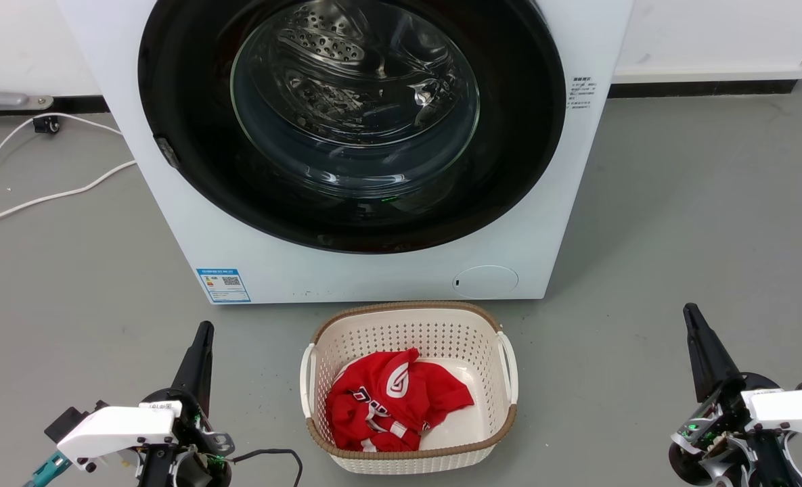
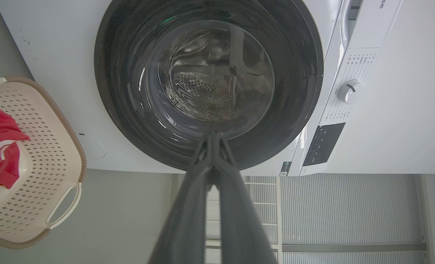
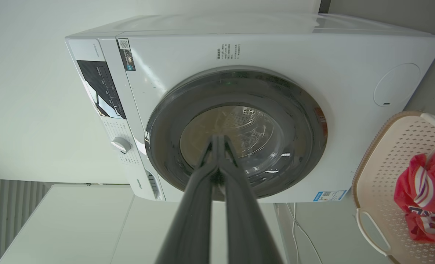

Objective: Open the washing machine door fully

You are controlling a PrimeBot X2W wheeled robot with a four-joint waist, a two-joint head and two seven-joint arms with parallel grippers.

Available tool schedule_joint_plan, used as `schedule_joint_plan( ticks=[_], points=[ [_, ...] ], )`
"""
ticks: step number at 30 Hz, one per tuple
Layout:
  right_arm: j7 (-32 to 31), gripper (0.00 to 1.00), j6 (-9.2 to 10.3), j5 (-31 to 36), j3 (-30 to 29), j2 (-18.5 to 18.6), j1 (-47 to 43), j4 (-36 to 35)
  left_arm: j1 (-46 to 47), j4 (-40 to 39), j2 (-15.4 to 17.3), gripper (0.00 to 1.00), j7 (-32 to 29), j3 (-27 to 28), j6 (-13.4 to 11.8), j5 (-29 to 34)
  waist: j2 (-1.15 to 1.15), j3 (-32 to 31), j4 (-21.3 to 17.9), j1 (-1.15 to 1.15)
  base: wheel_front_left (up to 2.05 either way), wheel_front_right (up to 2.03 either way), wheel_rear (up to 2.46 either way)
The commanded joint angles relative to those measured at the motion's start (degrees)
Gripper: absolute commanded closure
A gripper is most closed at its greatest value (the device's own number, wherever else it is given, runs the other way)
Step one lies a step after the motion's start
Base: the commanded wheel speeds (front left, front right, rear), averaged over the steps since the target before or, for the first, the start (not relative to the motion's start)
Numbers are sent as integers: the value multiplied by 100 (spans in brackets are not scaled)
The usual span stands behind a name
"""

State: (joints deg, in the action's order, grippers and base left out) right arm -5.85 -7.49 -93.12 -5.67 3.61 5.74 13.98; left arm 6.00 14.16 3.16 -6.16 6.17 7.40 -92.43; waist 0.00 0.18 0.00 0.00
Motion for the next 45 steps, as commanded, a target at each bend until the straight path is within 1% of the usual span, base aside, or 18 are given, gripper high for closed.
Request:
schedule_joint_plan(
  ticks=[1, 3, 4, 6, 11, 15, 18, 23, 24, 25, 26, 33, 38, 45],
  points=[
    [-17, 100, 0, 47, -13, -14, 80, 9, 52, 3, -7, 100, -27, 21, 16, 14, 0, 0, 0, 0, 0, 0, 0],
    [-20, 100, 0, 50, -15, -16, 81, 9, 52, 3, -7, 100, -27, 22, 16, 15, 0, 0, 0, 0, 0, 0, 0],
    [-1, 0, 0, 1, -6, -2, 1, -1, 0, 0, -2, 0, -1, 2, 0, 1, 0, 0, 0, 0, 0, 0, 0],
    [5, 0, 0, -2, 1, -11, -47, 69, -41, 71, -15, 0, 5, -11, -2, -1, 0, 0, 0, 0, 0, 0, 0],
    [207, 0, 0, 47, 132, -16, -125, -164, -33, -96, -16, 0, 186, -231, -1, 23, 0, 1, 1, 0, 0, 0, 0],
    [316, 0, 0, 248, 137, -19, -160, -282, -34, -243, -8, 0, 319, -328, 0, 171, 0, -1, 2, 0, 0, 0, 0],
    [394, 0, 0, 518, 122, -22, -170, -401, -37, -374, 0, 0, 402, -335, 1, 367, 0, -1, 1, 0, 0, 0, 0],
    [519, 0, 0, 1324, 201, -19, -178, -619, -16, -617, 7, 0, 528, -341, 2, 980, 0, 1, -2, 0, 0, 0, 0],
    [519, 0, 0, 1324, 201, -19, -178, -619, -16, -617, 7, 0, 528, -341, 2, 980, 0, 1, -2, 0, 0, 0, 0],
    [565, 0, 0, 1697, 236, -19, -180, -698, -11, -707, 4, 0, 575, -336, 2, 1242, 0, 1, -5, 0, 0, 0, 0],
    [565, 0, 0, 1697, 236, -19, -180, -698, -11, -707, 4, 0, 575, -336, 2, 1242, 0, 1, -5, 0, 0, 0, 0],
    [725, 0, 0, 2917, 334, -28, -209, -949, 0, -1099, -8, 0, 737, -277, 3, 2286, 0, 1, -12, 0, 0, 0, 0],
    [833, 0, 0, 3757, 389, -34, -255, -1111, -63, -1274, -13, 0, 847, -333, 5, 2956, 0, -1, -7, 0, 0, 0, 0],
    [974, 0, 0, 4532, 415, -39, -353, -1200, -122, -1424, 4, 0, 987, -397, 6, 3837, 0, -4, -1, 0, 0, 0, 0]
  ],
)
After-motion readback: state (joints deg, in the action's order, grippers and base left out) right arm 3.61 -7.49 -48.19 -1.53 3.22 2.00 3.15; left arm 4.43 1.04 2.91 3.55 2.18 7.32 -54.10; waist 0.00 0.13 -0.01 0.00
